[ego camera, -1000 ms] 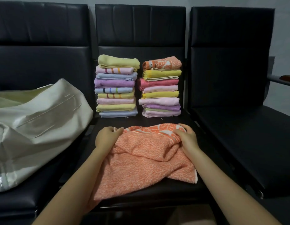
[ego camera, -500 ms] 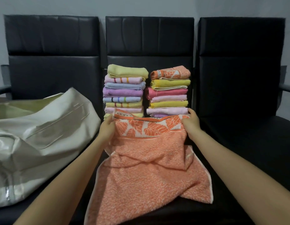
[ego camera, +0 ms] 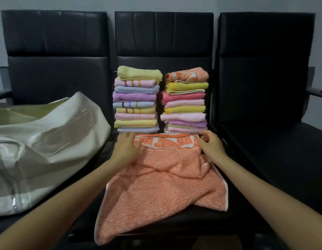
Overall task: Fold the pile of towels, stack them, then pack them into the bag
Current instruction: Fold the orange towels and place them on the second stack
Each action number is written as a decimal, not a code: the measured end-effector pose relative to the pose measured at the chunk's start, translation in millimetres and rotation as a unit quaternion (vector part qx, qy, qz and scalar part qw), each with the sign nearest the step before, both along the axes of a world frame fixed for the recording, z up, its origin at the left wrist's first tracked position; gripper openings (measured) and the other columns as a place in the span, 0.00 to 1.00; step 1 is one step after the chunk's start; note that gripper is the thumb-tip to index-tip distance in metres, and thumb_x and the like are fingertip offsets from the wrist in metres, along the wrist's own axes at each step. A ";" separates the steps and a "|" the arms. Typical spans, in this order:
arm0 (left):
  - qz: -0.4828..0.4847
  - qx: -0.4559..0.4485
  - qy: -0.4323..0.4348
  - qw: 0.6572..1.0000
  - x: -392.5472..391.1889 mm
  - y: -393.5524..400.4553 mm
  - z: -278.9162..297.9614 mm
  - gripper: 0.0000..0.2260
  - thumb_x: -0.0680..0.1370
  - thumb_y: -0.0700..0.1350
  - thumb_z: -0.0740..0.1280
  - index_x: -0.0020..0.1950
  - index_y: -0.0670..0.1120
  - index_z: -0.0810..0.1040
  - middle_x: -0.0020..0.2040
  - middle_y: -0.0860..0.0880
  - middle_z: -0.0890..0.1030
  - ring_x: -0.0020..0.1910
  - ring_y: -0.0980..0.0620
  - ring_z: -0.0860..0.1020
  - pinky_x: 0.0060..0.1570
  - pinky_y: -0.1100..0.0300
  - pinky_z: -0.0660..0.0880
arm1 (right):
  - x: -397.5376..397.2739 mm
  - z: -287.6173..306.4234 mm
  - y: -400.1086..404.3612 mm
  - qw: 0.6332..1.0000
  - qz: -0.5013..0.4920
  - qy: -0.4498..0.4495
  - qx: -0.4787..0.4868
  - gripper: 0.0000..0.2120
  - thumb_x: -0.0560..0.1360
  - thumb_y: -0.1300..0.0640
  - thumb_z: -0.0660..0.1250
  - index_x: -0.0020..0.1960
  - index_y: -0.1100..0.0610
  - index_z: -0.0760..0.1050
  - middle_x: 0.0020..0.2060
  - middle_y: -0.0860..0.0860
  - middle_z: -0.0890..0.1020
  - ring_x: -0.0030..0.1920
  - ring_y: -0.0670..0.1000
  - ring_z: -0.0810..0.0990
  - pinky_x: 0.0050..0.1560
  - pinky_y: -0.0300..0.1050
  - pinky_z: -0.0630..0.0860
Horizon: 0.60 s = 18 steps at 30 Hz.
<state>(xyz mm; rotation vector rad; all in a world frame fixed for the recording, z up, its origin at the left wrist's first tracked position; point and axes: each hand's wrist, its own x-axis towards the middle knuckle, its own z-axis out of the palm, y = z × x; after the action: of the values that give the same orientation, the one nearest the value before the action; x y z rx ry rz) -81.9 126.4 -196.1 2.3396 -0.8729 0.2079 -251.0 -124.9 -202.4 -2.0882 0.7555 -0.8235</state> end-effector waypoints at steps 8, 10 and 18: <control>-0.241 0.203 -0.112 0.942 -144.2 59.8 -2.6 0.28 0.67 0.72 0.53 0.53 0.55 0.77 0.48 0.56 0.75 0.49 0.55 0.73 0.46 0.56 0.74 | -98.1 -1.7 72.4 0.961 0.238 0.066 -0.125 0.19 0.69 0.38 0.68 0.32 0.53 0.74 0.31 0.50 0.77 0.33 0.43 0.73 0.38 0.44 0.71; -0.243 0.237 -0.127 0.932 -145.6 66.6 -13.1 0.29 0.67 0.70 0.52 0.58 0.55 0.75 0.53 0.54 0.74 0.53 0.53 0.73 0.46 0.56 0.73 | -112.4 -14.4 76.1 0.942 0.273 0.130 -0.144 0.16 0.64 0.34 0.68 0.41 0.46 0.75 0.41 0.42 0.76 0.42 0.40 0.75 0.45 0.35 0.72; -0.176 0.093 0.088 0.976 -121.6 56.1 1.1 0.12 0.81 0.43 0.61 0.37 0.50 0.69 0.34 0.54 0.73 0.36 0.53 0.72 0.42 0.55 0.69 | -118.7 -13.9 77.2 0.965 0.231 0.087 -0.085 0.05 0.76 0.59 0.69 0.47 0.52 0.82 0.42 0.45 0.82 0.45 0.41 0.79 0.51 0.39 0.75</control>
<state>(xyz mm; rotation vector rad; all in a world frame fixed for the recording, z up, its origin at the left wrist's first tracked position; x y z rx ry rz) -203.5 182.5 -194.9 2.2769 -1.2394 -0.2358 -369.7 -47.8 -216.3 -2.3816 0.2653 -0.4632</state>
